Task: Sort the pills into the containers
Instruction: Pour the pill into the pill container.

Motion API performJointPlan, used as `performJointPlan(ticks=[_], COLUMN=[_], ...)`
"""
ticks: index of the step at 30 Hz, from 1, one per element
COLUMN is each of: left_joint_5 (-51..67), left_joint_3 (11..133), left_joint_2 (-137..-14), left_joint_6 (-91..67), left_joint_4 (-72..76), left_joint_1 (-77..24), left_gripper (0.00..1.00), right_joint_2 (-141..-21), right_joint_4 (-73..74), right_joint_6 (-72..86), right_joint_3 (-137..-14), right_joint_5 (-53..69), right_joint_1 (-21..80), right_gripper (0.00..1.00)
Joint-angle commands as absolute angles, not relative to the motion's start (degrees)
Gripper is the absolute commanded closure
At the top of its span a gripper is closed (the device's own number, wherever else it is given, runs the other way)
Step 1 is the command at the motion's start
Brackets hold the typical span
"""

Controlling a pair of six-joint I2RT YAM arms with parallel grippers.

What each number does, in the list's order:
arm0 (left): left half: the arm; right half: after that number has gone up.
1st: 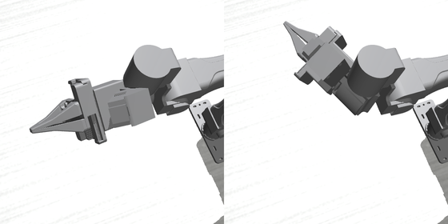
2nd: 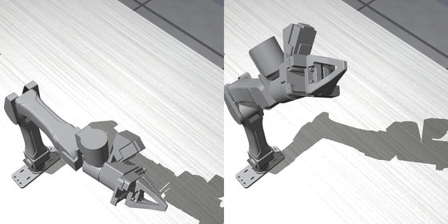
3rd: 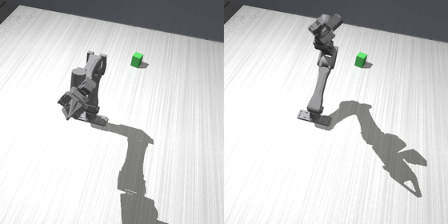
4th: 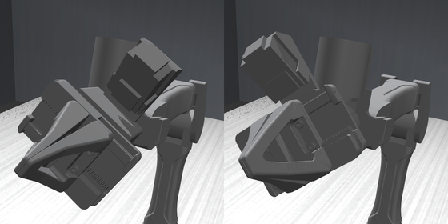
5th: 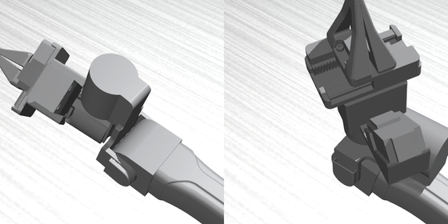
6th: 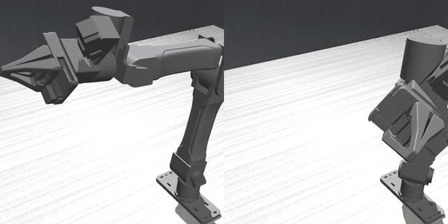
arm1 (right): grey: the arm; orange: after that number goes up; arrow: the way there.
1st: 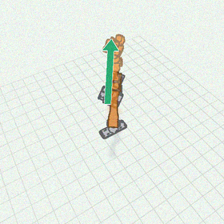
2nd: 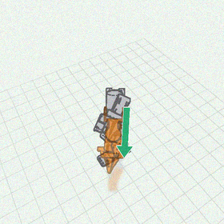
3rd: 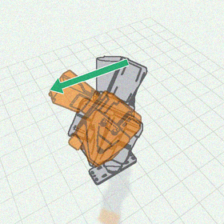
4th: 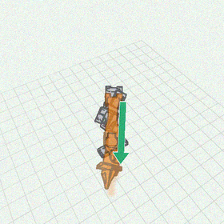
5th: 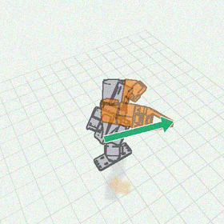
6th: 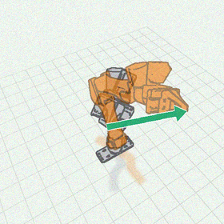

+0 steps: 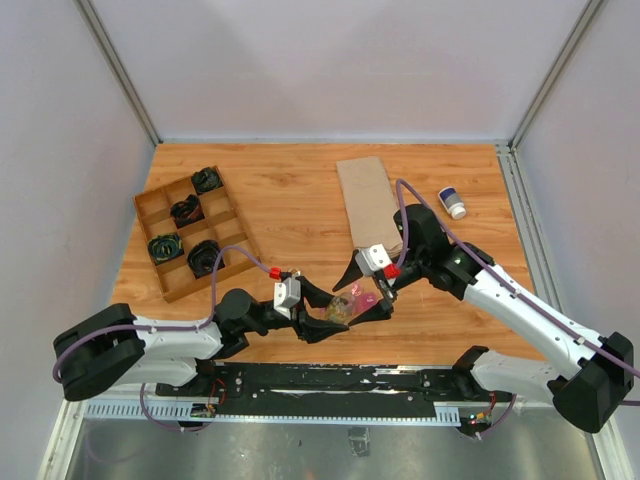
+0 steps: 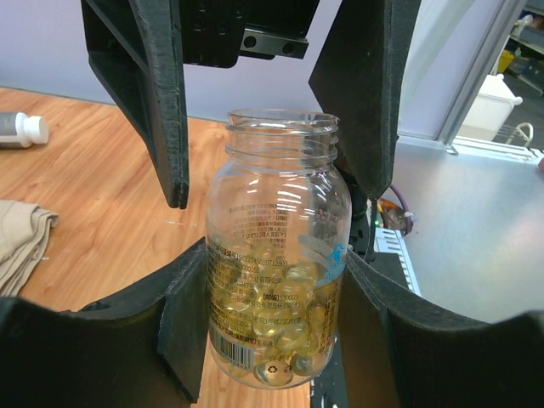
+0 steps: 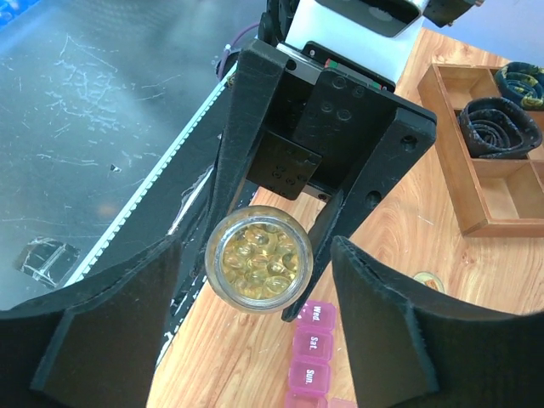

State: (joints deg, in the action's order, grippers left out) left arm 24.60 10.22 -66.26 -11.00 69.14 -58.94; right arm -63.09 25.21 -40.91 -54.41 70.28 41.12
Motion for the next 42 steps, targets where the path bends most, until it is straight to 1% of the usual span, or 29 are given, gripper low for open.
performJointPlan(ticks=[1,6,9,10,12,14,16,18,19,21,24,25,26,27,28,29,30,31,32,34,35,36,37,38,39,40,41,42], left_joint_5=[25.68,26.13,26.28,26.26,25.85,24.56,23.4,22.33,22.28,23.8,30.42,31.18,31.34,29.46,21.96,9.24,1.09,0.55,4.69,16.87,21.74,24.95,26.21,25.47,21.66,13.17,4.28,2.44], left_joint_3=[11.34,11.6,11.68,11.69,11.52,10.84,9.68,8.44,7.98,7.41,8.81,10.44,12.49,15.12,18.89,23.71,24.73,23.94,21.78,17.05,15.94,16.43,18.25,21.35,24.6,27.57,29.78,29.66], left_joint_2=[-67.07,-68.04,-68.76,-69.0,-69.17,-68.82,-68.11,-66.83,-66.16,-64.86,-64.65,-64.43,-63.53,-61.03,-57.34,-54.5,-53.05,-51.28,-49.15,-47.27,-48.37,-49.99,-51.08,-51.31,-50.77,-50.24,-49.93,-48.75], left_joint_6=[-12.23,-12.72,-12.8,-12.78,-12.74,-13.1,-14.12,-16.67,-18.73,-26.89,-38.79,-41.6,-40.94,-35.04,-23.78,-9.66,-0.78,0.51,-2.54,-18.95,-27.18,-32.02,-32.39,-27.94,-14.72,-3.1,4.82,5.34], left_joint_4=[73.32,73.56,73.73,73.75,73.74,73.74,74.41,75.22,75.62,78.47,90.25,90.76,87.79,78.15,60.97,46.67,42.04,42.99,48.34,65.85,74.13,78.73,76.66,68.28,57.45,46.35,39.36,37.45], left_joint_1=[-58.51,-58.5,-58.53,-58.48,-58.51,-58.37,-57.99,-57.08,-56.34,-52.95,-47.83,-46.07,-45.19,-45.38,-48.3,-53.88,-57.79,-58.18,-56.57,-48.8,-44.75,-42.41,-41.7,-43.17,-48.01,-55.0,-61.58,-63.1], left_gripper=[0.93,0.94,0.95,0.96,0.97,0.98,0.99,1.0,1.0,1.0,1.0,1.0,1.0,1.0,1.0,1.0,1.0,1.0,1.0,1.0,1.0,1.0,1.0,1.0,1.0,1.0,1.0,1.0], right_joint_2=[-63.27,-63.32,-63.25,-63.21,-63.06,-62.96,-62.62,-60.6,-59.48,-57.45,-56.1,-55.96,-56.04,-56.14,-56.2,-56.24,-56.11,-55.89,-55.63,-55.25,-55.28,-55.47,-55.71,-55.99,-56.05,-55.93,-55.65,-55.25], right_joint_4=[26.03,25.23,24.02,23.93,24.48,27.36,31.18,31.64,31.58,30.05,24.29,22.76,21.72,20.99,20.43,19.8,19.3,18.86,18.39,17.35,16.9,16.68,16.63,16.64,16.65,16.7,16.73,16.71], right_joint_6=[-42.17,-39.42,-37.38,-36.66,-34.69,-33.77,-33.58,-31.57,-31.21,-29.0,-22.18,-21.35,-20.36,-19.66,-19.16,-18.51,-17.91,-17.63,-17.43,-16.96,-16.84,-16.67,-16.54,-16.53,-16.48,-16.44,-16.51,-16.52], right_joint_3=[-53.87,-54.53,-54.54,-54.71,-55.89,-58.18,-60.82,-61.84,-62.02,-61.5,-59.47,-58.71,-58.04,-57.54,-56.99,-56.62,-56.26,-55.88,-55.49,-54.68,-54.37,-54.25,-54.27,-54.31,-54.32,-54.2,-53.96,-53.73], right_joint_5=[69.4,68.97,68.65,68.83,69.8,75.76,83.26,85.98,84.84,78.27,67.65,65.58,64.21,63.11,61.92,61.53,61.29,61.12,60.86,60.02,59.81,59.81,59.77,59.66,59.43,59.27,59.3,59.3], right_joint_1=[42.22,42.27,42.2,42.13,41.49,38.27,33.02,26.97,23.93,18.63,10.83,9.1,7.77,6.79,6.23,5.51,5.0,4.59,4.29,4.13,4.05,4.04,4.04,3.97,3.99,3.84,3.53,3.13], right_gripper=[0.31,0.38,0.38,0.36,0.2,0.02,0.01,0.01,0.01,0.01,0.01,0.01,0.01,0.01,0.01,0.01,0.01,0.01,0.01,0.01,0.01,0.01,0.01,0.01,0.01,0.01,0.01,0.01])
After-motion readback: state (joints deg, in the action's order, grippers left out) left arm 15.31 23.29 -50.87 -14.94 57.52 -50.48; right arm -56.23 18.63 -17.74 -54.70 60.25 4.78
